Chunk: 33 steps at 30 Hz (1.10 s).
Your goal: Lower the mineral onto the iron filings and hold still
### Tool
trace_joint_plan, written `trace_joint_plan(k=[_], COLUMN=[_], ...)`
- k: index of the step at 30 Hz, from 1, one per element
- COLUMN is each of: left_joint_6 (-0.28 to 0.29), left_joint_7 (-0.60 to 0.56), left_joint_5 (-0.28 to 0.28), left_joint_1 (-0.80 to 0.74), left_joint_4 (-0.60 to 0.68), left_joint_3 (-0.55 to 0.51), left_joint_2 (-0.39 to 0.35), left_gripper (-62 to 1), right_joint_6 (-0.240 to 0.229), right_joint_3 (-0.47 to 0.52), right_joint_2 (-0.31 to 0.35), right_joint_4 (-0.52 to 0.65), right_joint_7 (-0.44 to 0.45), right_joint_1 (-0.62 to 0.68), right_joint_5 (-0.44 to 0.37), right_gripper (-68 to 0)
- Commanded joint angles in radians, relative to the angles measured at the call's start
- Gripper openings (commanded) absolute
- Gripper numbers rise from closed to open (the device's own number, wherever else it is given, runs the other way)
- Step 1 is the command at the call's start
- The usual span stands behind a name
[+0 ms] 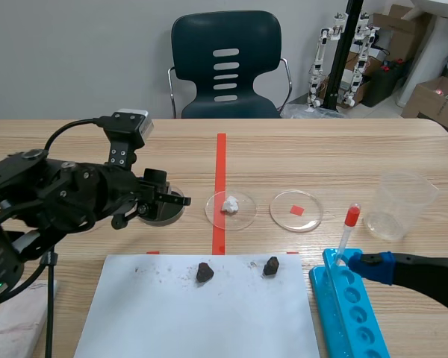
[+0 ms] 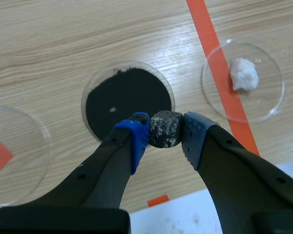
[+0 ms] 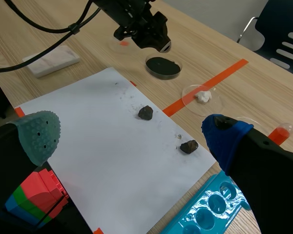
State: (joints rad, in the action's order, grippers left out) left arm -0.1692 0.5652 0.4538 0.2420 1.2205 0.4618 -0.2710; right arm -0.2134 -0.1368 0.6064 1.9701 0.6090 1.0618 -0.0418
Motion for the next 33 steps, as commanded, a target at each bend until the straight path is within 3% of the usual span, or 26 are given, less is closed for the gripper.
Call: trace_joint_plan(k=[1,18,33], left_joint_6=[-0.003,0.000,0.000], left_joint_7=[-0.006,0.047,0.038], left_joint_5=[0.010,0.016,0.006], left_joint_1=[0.045,0.308,0.321], left_joint_4=[-0.027,-0.507,-0.587], left_joint_3=[-0.019,-0.019,-0.019], left_joint_2=[0.026,0.177,0.193], left_gripper=[-47.5,-47.5,-47.5], right_joint_6=[0.004,0.004,0.004], right_joint_3=[0.008,0.008,0.008], right_joint_2=[-0.003,-0.003,-0.003], right_joint_4=[0.023,0.023,0.023], right_joint_7=[0.019,0.019,0.019], right_joint_1=[-0.001,-0.001,-0.001], right_joint_5=[-0.011,-0.011,-0.011], right_gripper=[-6.9,-6.9,-6.9])
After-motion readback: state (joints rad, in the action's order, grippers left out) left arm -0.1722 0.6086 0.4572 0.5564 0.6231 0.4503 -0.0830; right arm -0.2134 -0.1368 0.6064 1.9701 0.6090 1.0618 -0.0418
